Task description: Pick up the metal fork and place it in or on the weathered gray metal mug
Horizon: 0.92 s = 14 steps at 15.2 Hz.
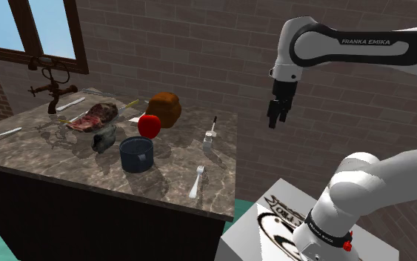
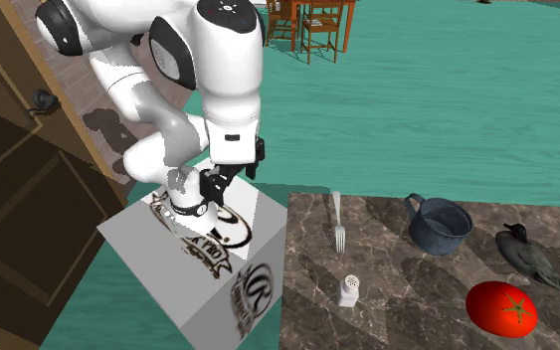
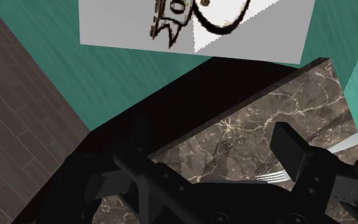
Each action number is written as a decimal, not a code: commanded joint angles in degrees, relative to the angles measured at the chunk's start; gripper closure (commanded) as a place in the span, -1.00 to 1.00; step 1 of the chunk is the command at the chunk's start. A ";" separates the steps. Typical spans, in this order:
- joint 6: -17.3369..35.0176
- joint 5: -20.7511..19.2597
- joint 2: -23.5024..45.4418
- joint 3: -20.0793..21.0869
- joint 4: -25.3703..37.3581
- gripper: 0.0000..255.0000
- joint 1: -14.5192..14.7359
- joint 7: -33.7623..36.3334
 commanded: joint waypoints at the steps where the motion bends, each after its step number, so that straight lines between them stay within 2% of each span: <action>1: 0.00 0.00 0.00 0.00 0.00 -1.00 0.00 0.00; 8: 8.17 9.08 1.98 9.26 -5.89 -1.00 0.12 19.02; 14: 17.45 16.00 8.82 17.37 -7.02 -1.00 0.22 34.63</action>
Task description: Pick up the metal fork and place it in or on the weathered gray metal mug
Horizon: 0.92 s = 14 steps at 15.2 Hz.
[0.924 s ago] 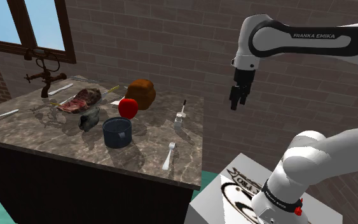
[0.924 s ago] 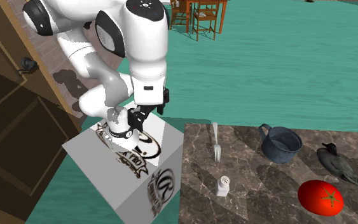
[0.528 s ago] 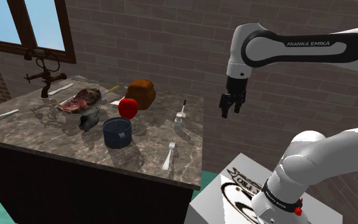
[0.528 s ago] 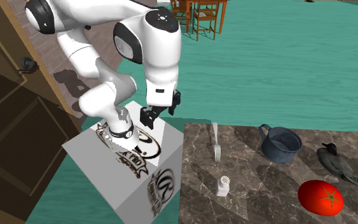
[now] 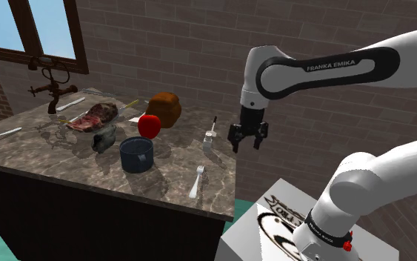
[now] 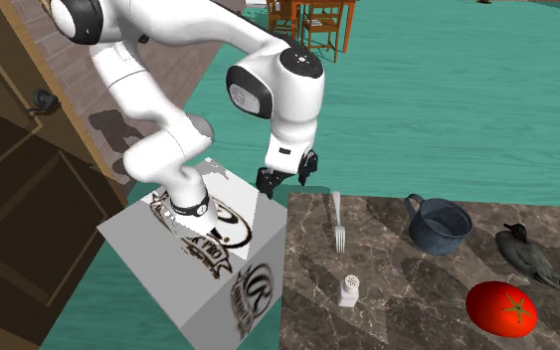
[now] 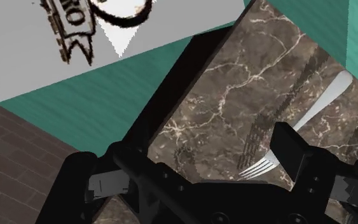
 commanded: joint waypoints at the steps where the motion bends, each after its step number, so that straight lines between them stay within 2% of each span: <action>1: 3.38 2.08 2.53 2.66 -0.21 -1.00 -0.06 5.41; 5: 10.32 4.72 9.90 7.76 1.52 -1.00 -0.74 15.61; 8: 15.53 5.29 16.35 11.33 3.81 -1.00 -1.72 23.43; 14: 24.84 1.71 30.53 16.75 10.30 -1.00 -3.93 39.97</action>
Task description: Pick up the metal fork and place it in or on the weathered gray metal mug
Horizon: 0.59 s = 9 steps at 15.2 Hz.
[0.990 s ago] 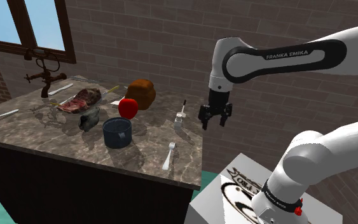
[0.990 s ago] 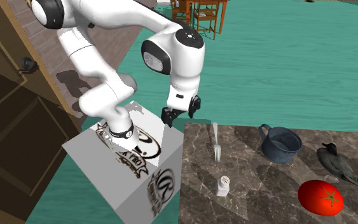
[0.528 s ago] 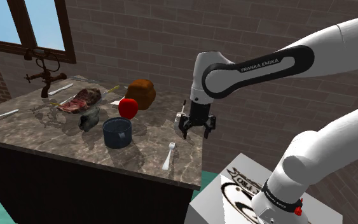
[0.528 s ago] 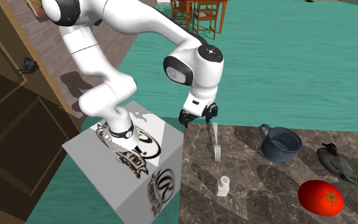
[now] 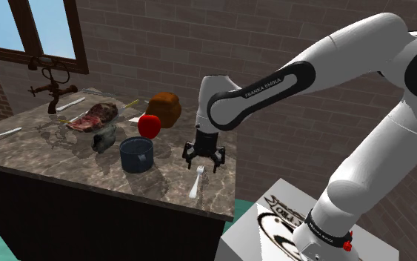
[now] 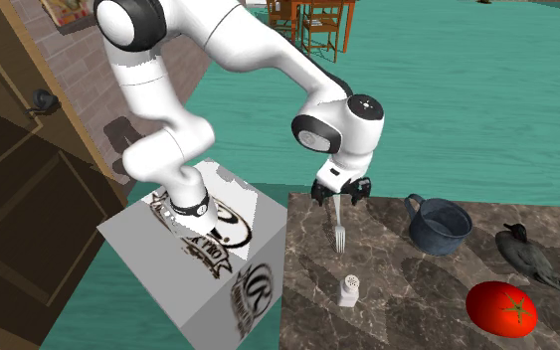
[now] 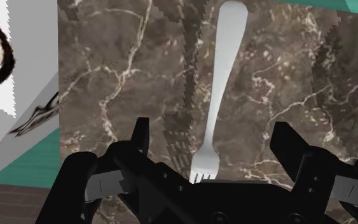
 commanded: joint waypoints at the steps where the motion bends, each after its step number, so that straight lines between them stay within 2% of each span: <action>1: 3.09 -1.26 3.70 0.87 0.82 -1.00 -0.32 3.17; 9: 8.78 -2.67 7.67 1.51 -1.08 -1.00 0.06 4.37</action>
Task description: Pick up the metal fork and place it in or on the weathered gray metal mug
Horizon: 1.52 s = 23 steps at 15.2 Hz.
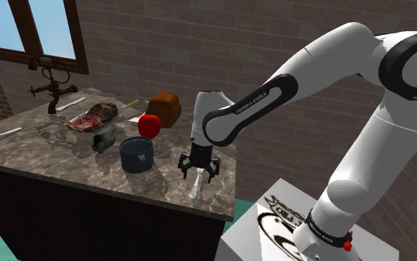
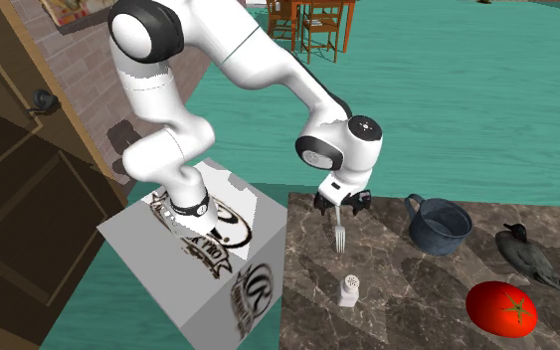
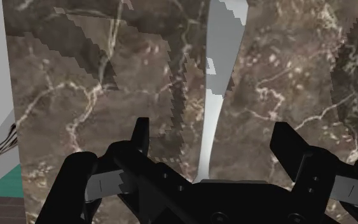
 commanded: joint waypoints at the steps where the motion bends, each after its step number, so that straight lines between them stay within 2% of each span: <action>1: 0.31 -0.10 0.22 0.04 -0.07 -1.00 0.03 0.10; 6: 0.30 -0.09 0.21 0.04 -0.07 -1.00 0.03 0.10; 7: 0.30 -0.09 0.21 0.04 -0.07 1.00 0.03 0.10; 16: 0.31 -0.10 0.22 0.04 -0.07 1.00 0.03 0.10; 23: -5.70 1.58 -4.19 -0.38 1.83 1.00 -0.01 -0.67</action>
